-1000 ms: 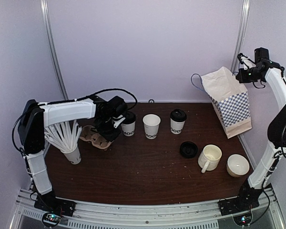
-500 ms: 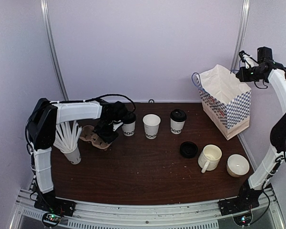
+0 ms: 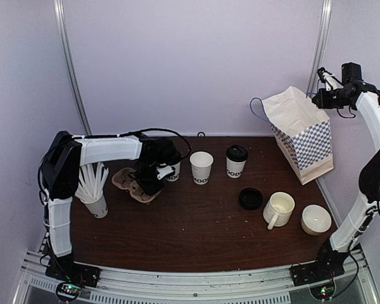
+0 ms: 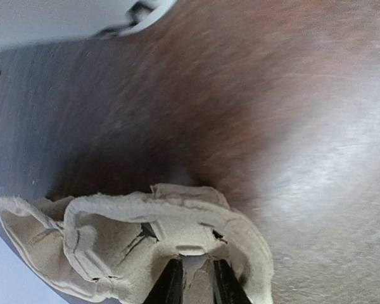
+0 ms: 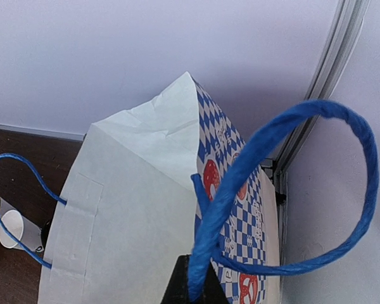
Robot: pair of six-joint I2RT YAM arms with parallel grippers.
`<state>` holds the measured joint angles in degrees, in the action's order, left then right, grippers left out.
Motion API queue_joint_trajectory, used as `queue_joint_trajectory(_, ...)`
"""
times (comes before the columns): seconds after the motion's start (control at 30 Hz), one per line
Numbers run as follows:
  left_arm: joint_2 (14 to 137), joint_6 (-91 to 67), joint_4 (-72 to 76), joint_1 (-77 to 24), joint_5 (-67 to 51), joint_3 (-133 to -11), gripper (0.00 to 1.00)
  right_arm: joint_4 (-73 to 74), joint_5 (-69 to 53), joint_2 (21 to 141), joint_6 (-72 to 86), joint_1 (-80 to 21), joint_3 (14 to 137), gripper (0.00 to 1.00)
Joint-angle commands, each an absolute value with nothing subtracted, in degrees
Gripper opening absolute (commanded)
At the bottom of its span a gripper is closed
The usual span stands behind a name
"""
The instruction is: Pack the takeout coffee
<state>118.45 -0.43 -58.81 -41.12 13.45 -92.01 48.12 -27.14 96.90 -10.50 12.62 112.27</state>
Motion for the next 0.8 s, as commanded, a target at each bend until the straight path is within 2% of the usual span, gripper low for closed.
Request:
queue_joint_trajectory(0.0,118.92,2.44,-60.39,-43.65,8.68,-95.02,0.2,46.45,-28.39,97.44,-9.47,12.92,112.64,0.0)
queue_joint_trajectory(0.47,120.97,4.92,-62.33,-50.54,2.51,-100.88,0.21,46.98,-28.93,98.07,-8.89,12.92,112.41,0.0)
queue_joint_trajectory(0.63,119.17,5.31,-62.79,-51.37,7.12,-101.94,0.2,46.94,-29.26,97.68,-8.85,12.88,111.45,0.0)
queue_joint_trajectory(0.77,115.42,1.89,-62.74,-51.07,17.66,-97.46,0.13,46.72,-29.44,97.01,-8.96,12.92,110.69,0.0)
